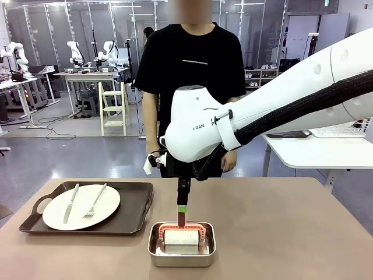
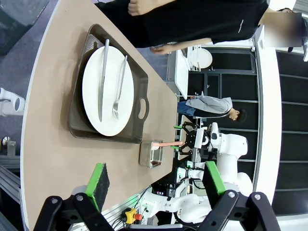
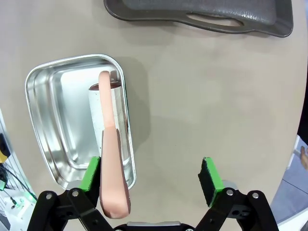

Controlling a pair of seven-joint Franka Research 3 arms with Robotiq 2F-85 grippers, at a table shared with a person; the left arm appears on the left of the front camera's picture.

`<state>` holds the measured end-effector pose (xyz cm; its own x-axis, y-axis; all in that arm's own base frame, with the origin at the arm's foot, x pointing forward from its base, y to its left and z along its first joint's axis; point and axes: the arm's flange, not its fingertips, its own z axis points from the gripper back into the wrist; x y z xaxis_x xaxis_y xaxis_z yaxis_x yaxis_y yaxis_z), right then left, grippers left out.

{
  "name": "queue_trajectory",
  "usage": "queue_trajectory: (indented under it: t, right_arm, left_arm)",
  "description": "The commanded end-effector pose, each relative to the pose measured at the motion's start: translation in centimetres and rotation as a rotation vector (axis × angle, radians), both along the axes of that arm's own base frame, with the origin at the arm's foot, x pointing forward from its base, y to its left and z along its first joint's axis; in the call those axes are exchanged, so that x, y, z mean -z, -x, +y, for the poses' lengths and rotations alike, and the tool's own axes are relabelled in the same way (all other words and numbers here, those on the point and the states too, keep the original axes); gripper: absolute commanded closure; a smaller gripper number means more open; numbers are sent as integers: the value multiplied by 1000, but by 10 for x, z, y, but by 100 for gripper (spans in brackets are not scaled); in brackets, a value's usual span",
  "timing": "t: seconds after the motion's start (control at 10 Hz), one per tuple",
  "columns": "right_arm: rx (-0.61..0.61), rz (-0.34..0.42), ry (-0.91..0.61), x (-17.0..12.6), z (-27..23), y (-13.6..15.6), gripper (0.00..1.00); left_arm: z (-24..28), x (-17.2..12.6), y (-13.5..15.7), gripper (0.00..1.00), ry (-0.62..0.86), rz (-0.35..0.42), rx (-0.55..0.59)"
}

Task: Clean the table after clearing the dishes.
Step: Place the Lint Roller back on top of the Airtight Container.

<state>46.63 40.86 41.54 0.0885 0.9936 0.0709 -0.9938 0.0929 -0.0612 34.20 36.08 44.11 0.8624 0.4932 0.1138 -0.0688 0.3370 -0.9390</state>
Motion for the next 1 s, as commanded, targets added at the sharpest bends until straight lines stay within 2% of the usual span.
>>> queue_trajectory:
  t: [0.0,0.3,0.4,0.5,0.6,0.9]
  right_arm:
    - [21,-15,-8,7,2,7,0]
    - [21,-30,-28,7,2,6,0]
    - [19,0,-59,7,4,7,0]
    - [7,78,-80,7,5,10,0]
    - [2,-7,-21,3,3,1,0]
    - [2,-7,-21,3,3,1,0]
  left_arm:
    - [1,-1,1,0,4,-13,-8]
    - [1,-1,1,0,4,-13,-8]
    - [1,-1,1,0,4,-13,-8]
    - [1,-1,1,0,4,-13,-8]
    - [1,-1,1,0,4,-13,-8]
    - [1,-1,1,0,4,-13,-8]
